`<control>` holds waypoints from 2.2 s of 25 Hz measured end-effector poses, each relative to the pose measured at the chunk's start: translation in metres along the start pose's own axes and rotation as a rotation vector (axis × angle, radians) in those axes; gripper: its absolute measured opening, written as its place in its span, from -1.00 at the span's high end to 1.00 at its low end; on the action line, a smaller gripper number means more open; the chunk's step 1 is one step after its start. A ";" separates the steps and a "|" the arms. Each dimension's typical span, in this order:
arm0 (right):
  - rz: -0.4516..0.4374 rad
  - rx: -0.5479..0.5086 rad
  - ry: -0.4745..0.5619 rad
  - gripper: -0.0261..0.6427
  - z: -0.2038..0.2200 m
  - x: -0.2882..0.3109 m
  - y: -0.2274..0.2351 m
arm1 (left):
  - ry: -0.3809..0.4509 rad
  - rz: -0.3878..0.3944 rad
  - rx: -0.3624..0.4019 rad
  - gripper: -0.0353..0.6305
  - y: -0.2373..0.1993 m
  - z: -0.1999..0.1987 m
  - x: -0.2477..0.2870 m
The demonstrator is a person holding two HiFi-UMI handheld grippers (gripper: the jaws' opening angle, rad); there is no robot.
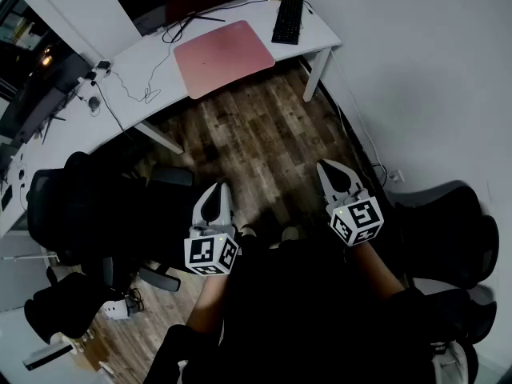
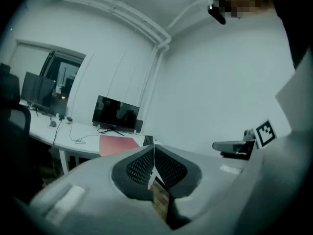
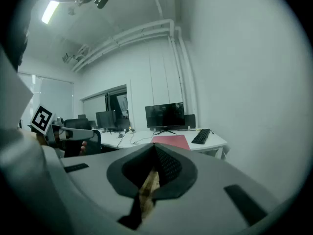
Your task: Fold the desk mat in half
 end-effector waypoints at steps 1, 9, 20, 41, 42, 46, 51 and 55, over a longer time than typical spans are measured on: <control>0.001 0.001 -0.004 0.92 0.002 -0.003 0.002 | 0.007 0.008 0.002 0.83 0.003 -0.001 0.001; -0.011 -0.012 -0.009 0.92 0.007 -0.022 0.016 | 0.036 0.015 0.064 0.82 0.029 0.004 0.003; -0.024 -0.024 -0.006 0.92 0.014 -0.035 0.040 | 0.037 -0.007 0.066 0.82 0.049 0.016 0.008; 0.108 0.050 0.039 -0.24 0.038 -0.077 0.064 | -0.012 0.039 0.096 -0.06 0.064 0.035 0.002; 0.108 0.045 0.039 -0.26 0.038 -0.079 0.063 | -0.013 0.026 0.098 -0.10 0.063 0.036 0.002; 0.063 0.041 0.023 -0.25 0.047 -0.082 0.062 | -0.018 -0.008 0.094 -0.13 0.063 0.042 0.000; 0.026 0.027 -0.012 -0.25 0.055 -0.079 0.062 | -0.050 -0.021 0.060 -0.13 0.064 0.057 -0.005; 0.028 0.096 -0.030 -0.25 0.059 -0.071 0.069 | -0.070 -0.028 0.051 -0.13 0.060 0.065 -0.004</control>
Point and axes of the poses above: the fingertips, and each gripper's own axes: x forward along the fingers, y to its right, z out of its underside, the point moved 10 cm from there along -x, backward along the fingers, and after that the axes turned 4 degrees about x, right-handed, at the moved point
